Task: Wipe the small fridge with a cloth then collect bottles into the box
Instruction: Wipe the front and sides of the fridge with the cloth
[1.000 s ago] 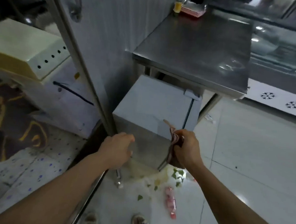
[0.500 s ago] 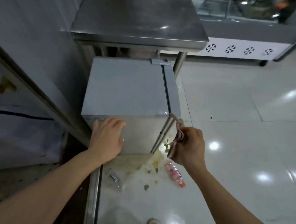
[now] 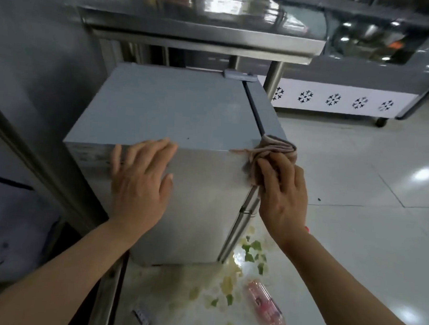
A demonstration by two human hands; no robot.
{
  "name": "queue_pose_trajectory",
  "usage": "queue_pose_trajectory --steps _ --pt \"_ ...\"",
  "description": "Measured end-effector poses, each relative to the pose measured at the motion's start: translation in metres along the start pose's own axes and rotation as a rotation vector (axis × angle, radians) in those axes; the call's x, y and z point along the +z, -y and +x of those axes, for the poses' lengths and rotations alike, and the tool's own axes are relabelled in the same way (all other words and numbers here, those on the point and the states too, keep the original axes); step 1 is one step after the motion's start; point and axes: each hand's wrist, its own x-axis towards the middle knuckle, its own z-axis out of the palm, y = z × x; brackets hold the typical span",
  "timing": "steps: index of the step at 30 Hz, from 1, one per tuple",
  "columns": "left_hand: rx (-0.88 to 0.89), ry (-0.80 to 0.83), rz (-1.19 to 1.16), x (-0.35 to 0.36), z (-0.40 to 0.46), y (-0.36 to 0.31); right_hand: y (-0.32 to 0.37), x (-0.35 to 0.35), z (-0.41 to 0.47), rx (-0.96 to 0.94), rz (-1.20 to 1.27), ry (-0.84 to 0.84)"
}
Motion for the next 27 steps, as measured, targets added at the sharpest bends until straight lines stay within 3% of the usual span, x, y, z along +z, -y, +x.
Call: queue_pose_trajectory --steps 3,12,15,22,27 --pt "0.014 -0.153 -0.050 0.022 -0.001 0.005 -0.008 0.027 -0.009 -0.054 -0.130 -0.087" --pt "0.014 -0.564 -0.089 0.064 0.007 0.005 -0.015 0.078 -0.020 -0.061 -0.195 -0.388" --pt "0.020 -0.594 -0.112 0.066 0.007 0.006 -0.009 0.105 -0.052 -0.037 -0.158 -0.403" --pt "0.166 -0.503 -0.084 0.055 -0.006 0.025 -0.014 0.118 -0.096 -0.088 -0.054 -0.226" --pt "0.031 -0.495 -0.022 0.046 -0.008 0.063 -0.017 0.086 -0.028 -0.173 -0.089 -0.422"
